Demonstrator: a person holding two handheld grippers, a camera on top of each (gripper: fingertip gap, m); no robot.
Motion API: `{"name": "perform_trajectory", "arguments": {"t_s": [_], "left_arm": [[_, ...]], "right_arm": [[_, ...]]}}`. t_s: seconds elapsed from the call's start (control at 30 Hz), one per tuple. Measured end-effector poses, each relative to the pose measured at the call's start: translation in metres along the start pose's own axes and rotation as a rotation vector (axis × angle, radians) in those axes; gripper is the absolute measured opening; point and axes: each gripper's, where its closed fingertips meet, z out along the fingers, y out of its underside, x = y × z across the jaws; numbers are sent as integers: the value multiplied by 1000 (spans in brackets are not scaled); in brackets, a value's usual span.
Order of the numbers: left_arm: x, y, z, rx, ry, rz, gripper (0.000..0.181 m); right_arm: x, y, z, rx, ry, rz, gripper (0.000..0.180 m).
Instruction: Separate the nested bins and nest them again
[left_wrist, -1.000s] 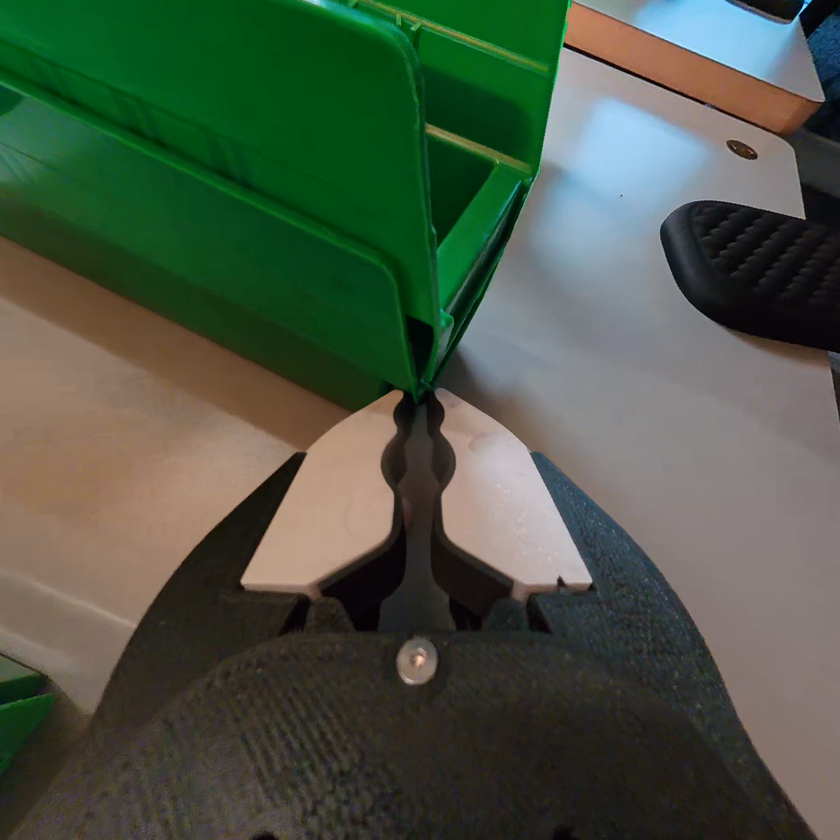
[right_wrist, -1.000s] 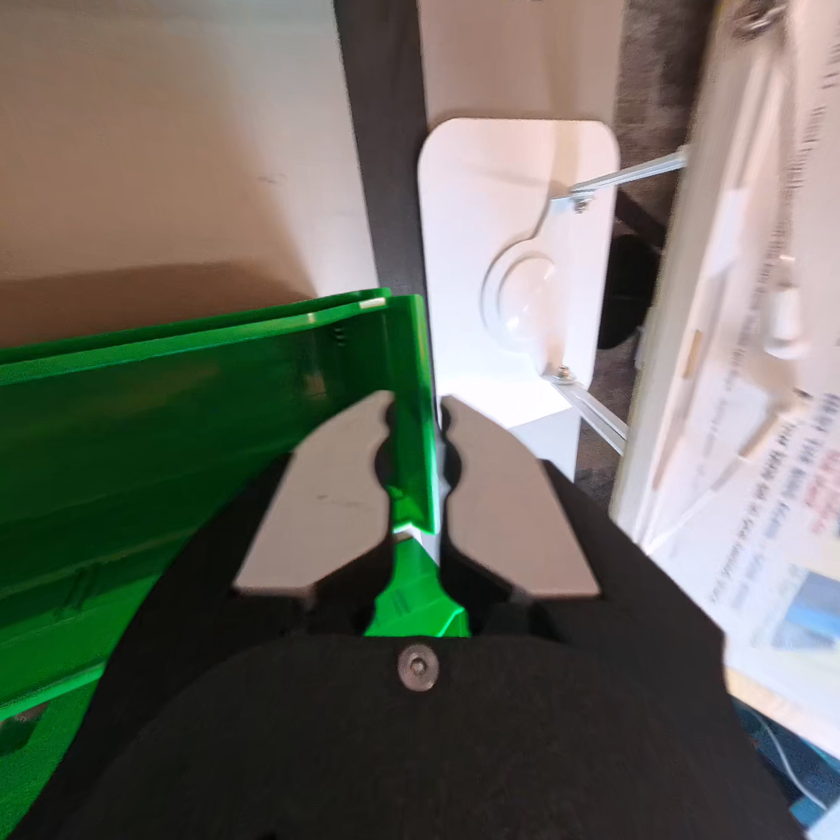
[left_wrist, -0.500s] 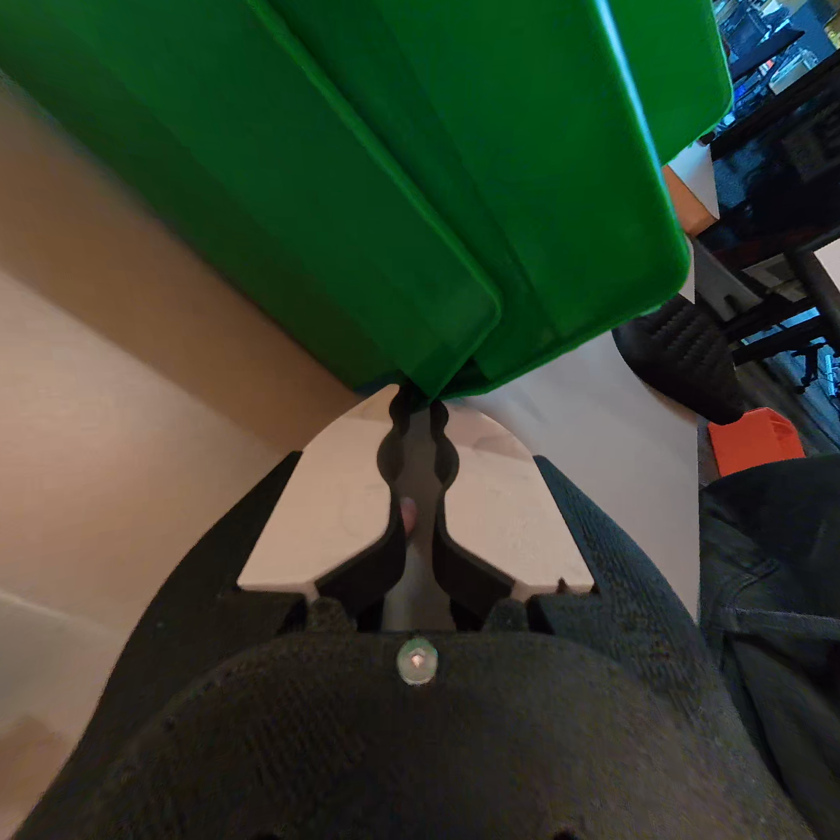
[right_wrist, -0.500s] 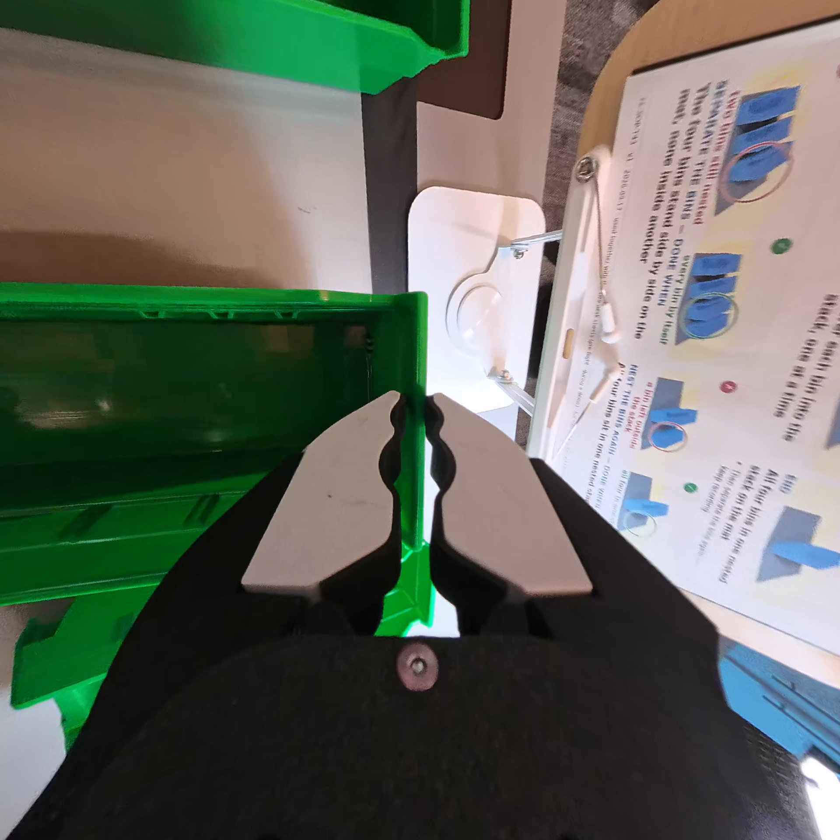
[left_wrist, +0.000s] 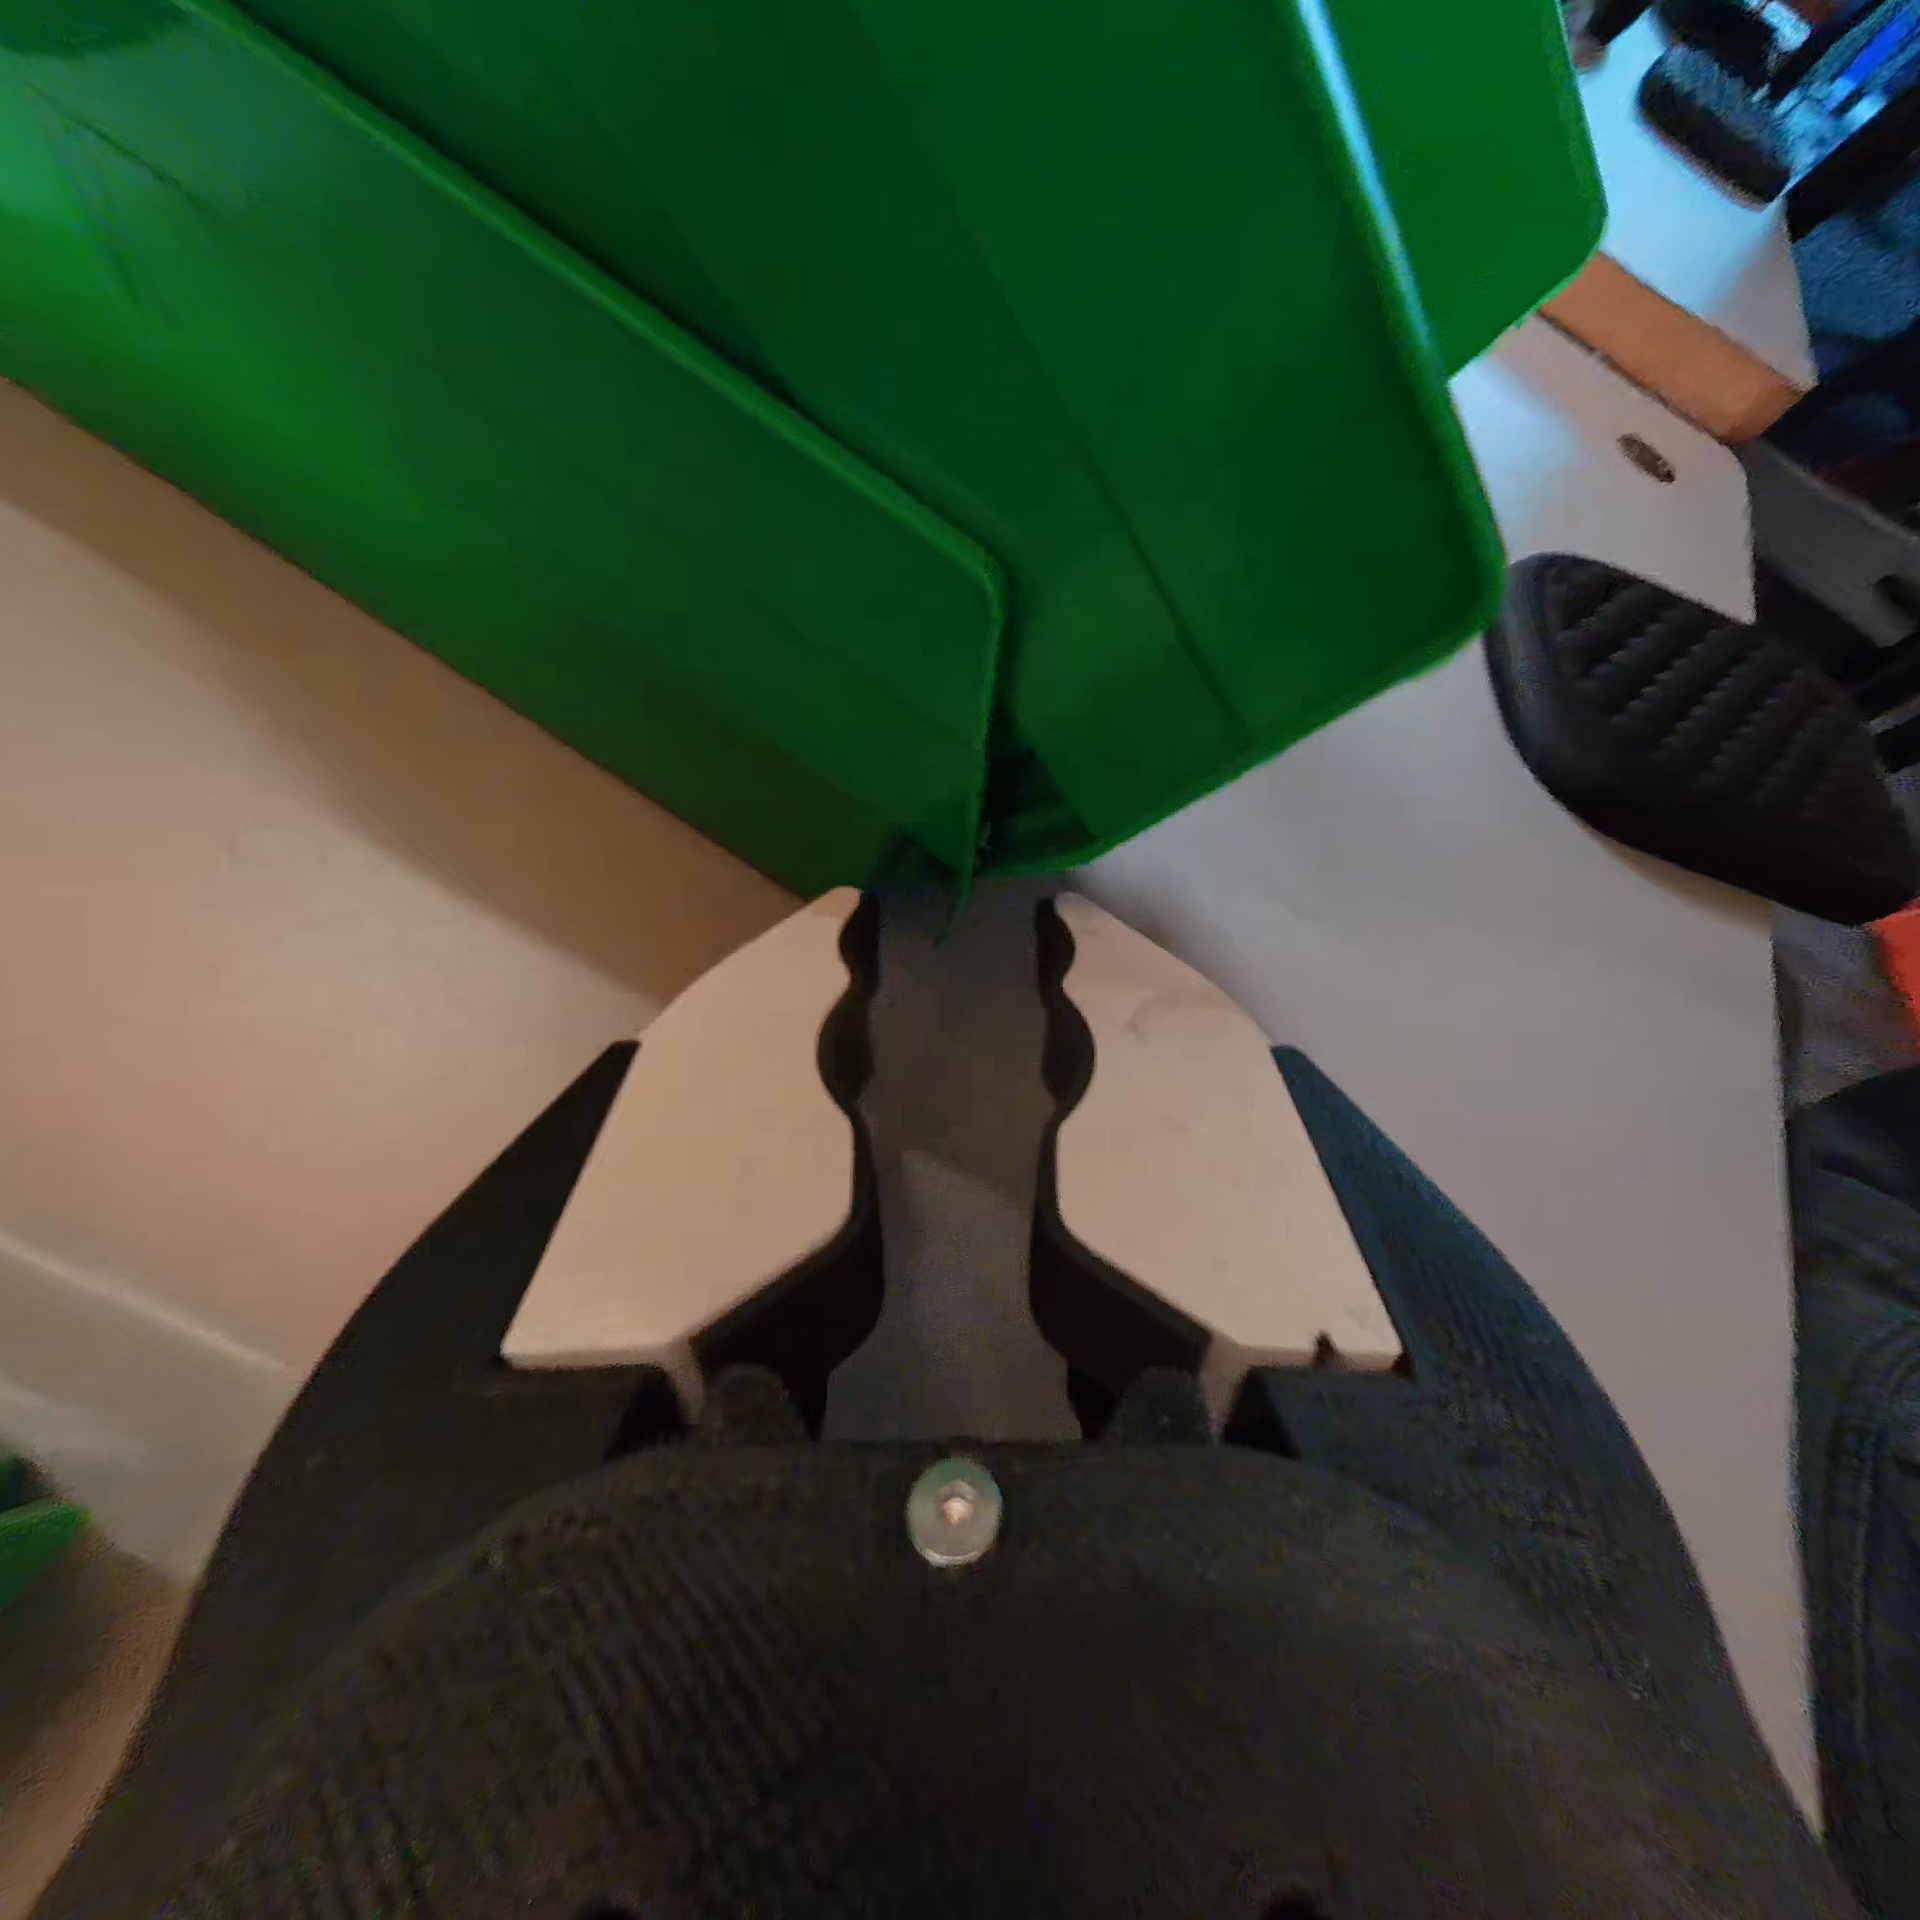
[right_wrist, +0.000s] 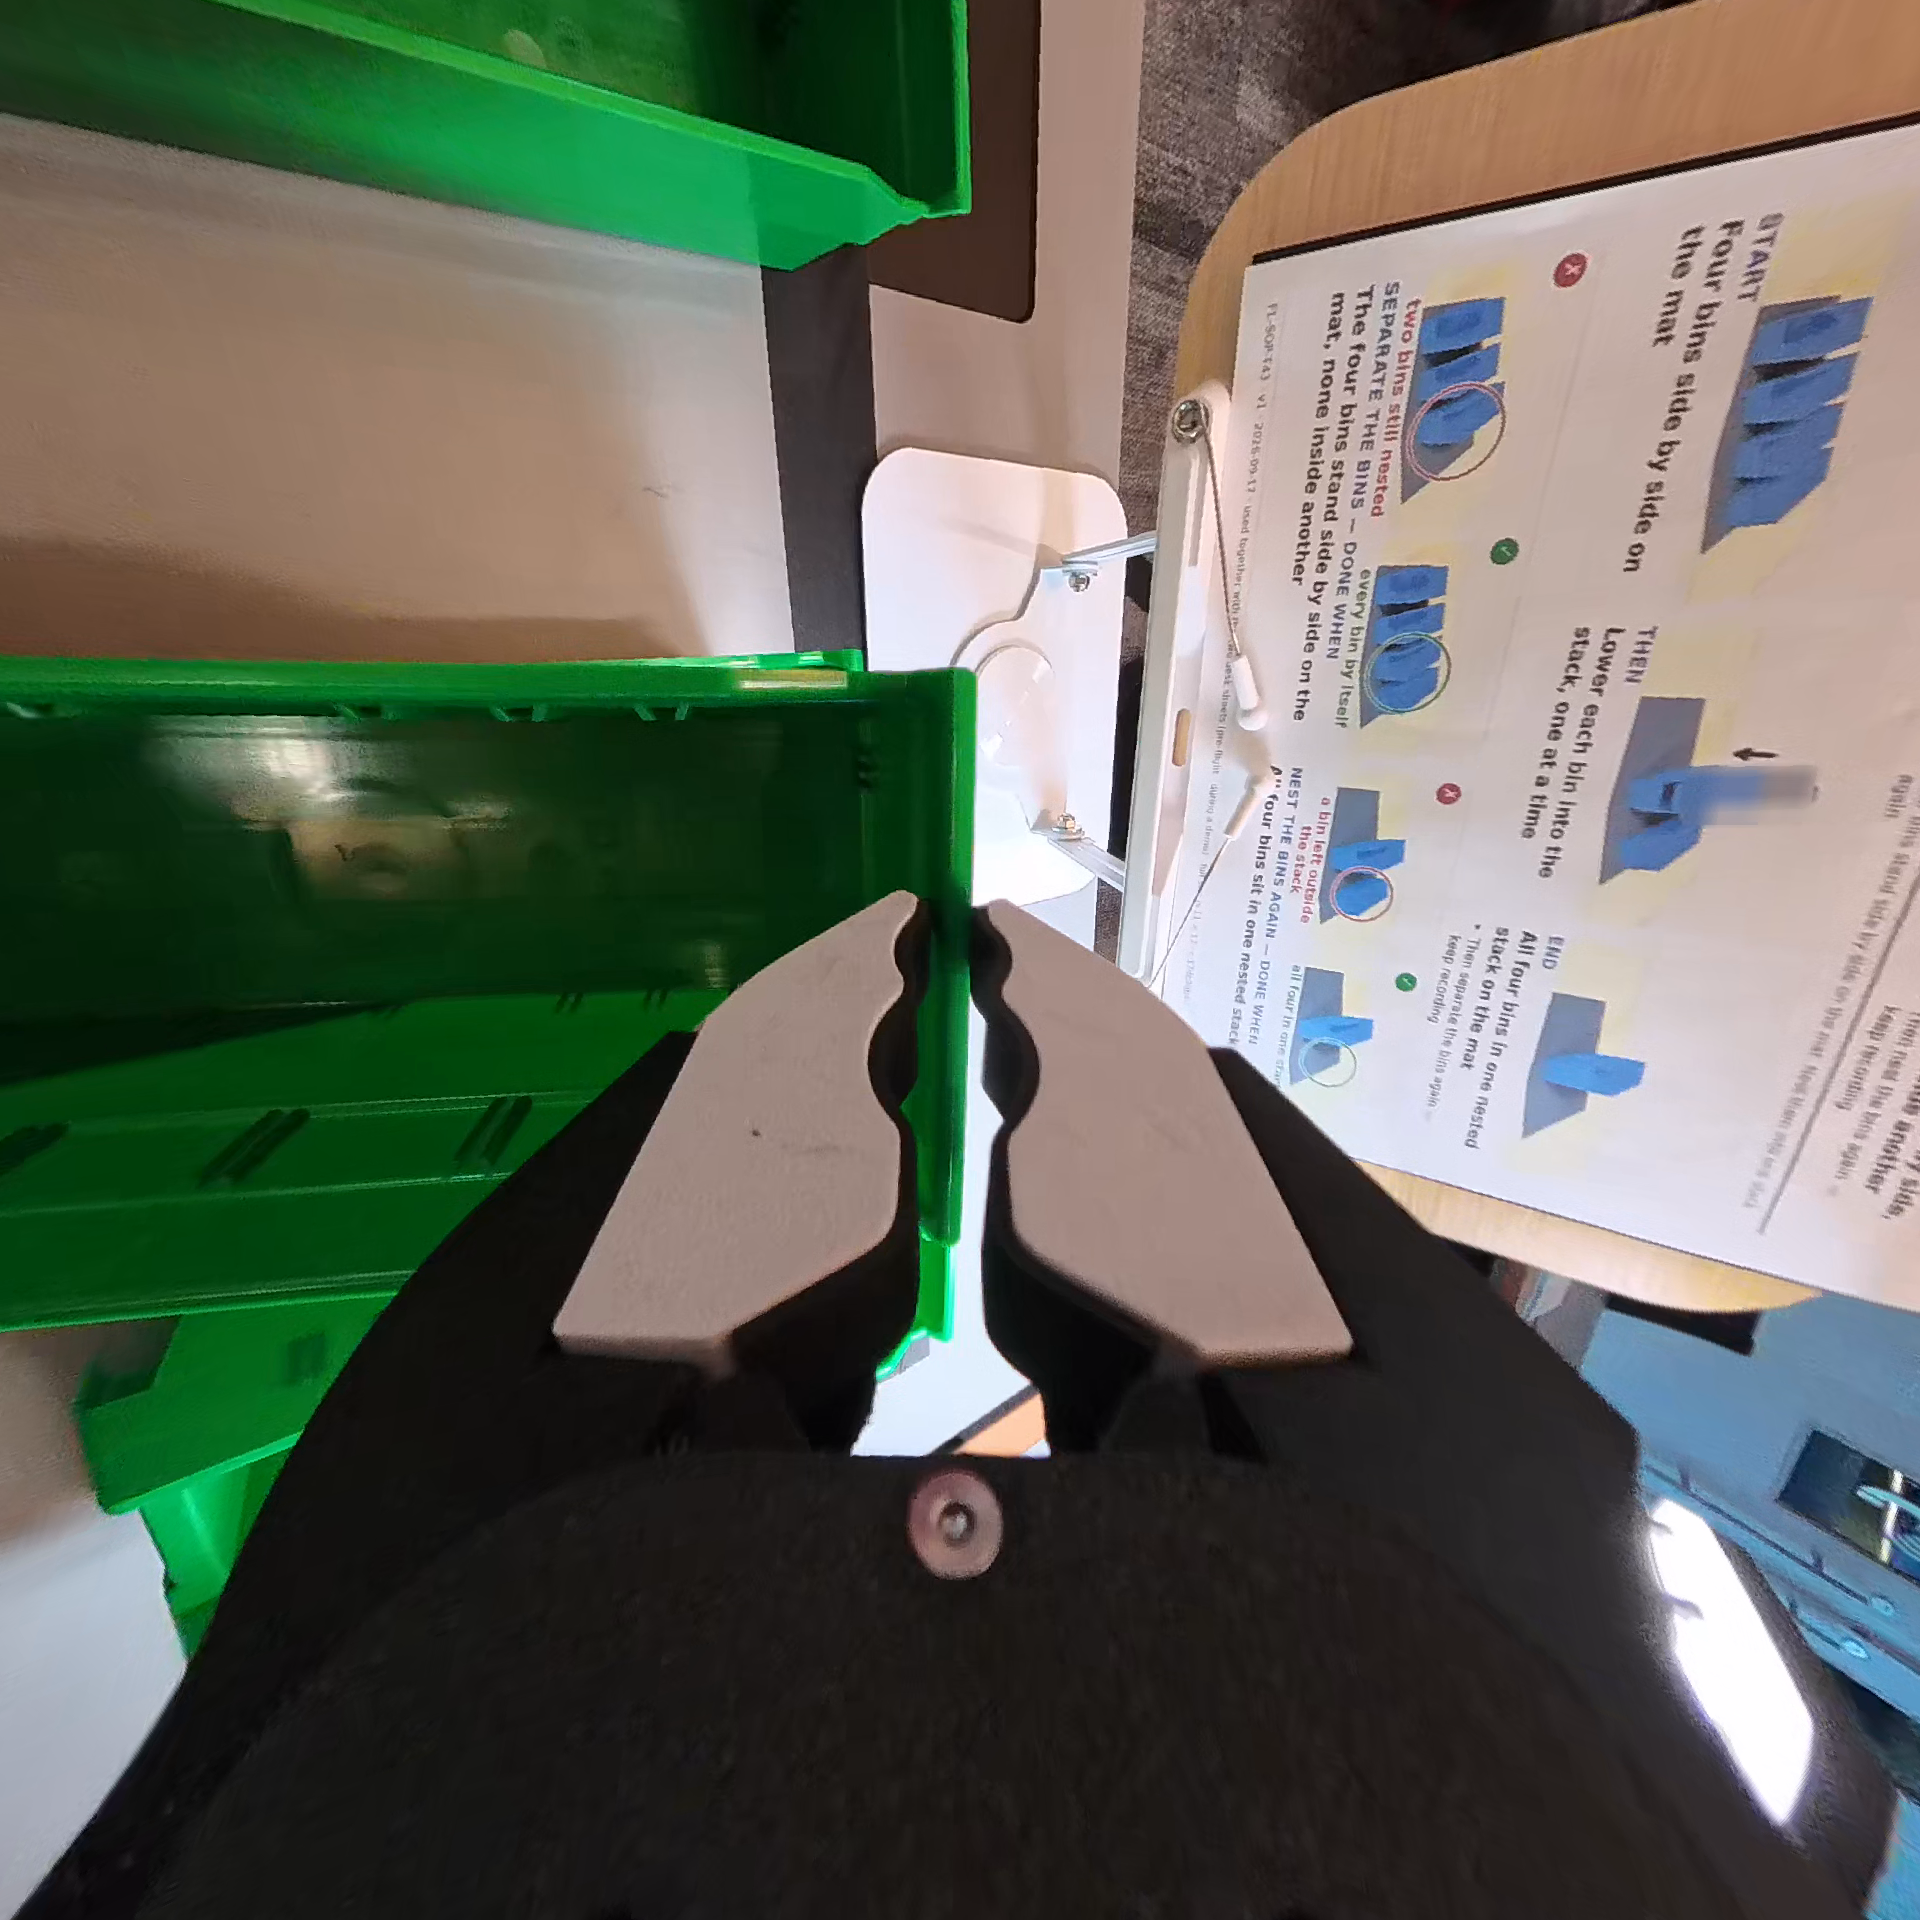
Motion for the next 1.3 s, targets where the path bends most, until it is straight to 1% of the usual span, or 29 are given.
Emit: {"name": "perform_trajectory", "arguments": {"t_s": [0.1, 0.17, 0.27, 0.33, 0.4, 0.57, 0.67, 0.8, 0.93, 1.03, 1.17, 1.3], "left_arm": [[-3, 1, -14, 21, -84, 105, 40], [1, -6, -25, 81, -122, 181, 44], [17, -30, -43, 227, -145, 290, 44], [27, -45, -51, 315, -160, 328, 42], [34, -55, -54, 363, -175, 345, 39], [37, -61, -51, 380, -233, 382, 31], [37, -63, -53, 394, -268, 398, 31], [46, -74, -68, 444, -345, 537, 29], [64, -75, -72, 417, -357, 681, 26], [76, -70, -65, 335, -355, 785, 24], [89, -48, -34, 146, -348, 892, 27], [81, -36, -2, -24, -467, 1010, 35]], "right_arm": [[0, -2, -11, 14, 41, -4, 7], [-1, -3, -18, 17, 72, -8, 7], [-4, -5, -30, 17, 112, -10, 7], [-7, -6, -37, 9, 135, -10, 7], [-9, -8, -44, 4, 164, -5, 7], [-14, -12, -60, -7, 219, 12, 7], [-16, -14, -67, -4, 252, 14, 7], [-15, -9, -68, -17, 297, 26, 8], [-11, -7, -58, -12, 318, 39, 9], [-7, -6, -45, -16, 316, 49, 9], [-2, -5, -21, -8, 289, 68, 10], [1, 0, 5, -7, 257, 97, 11]]}}
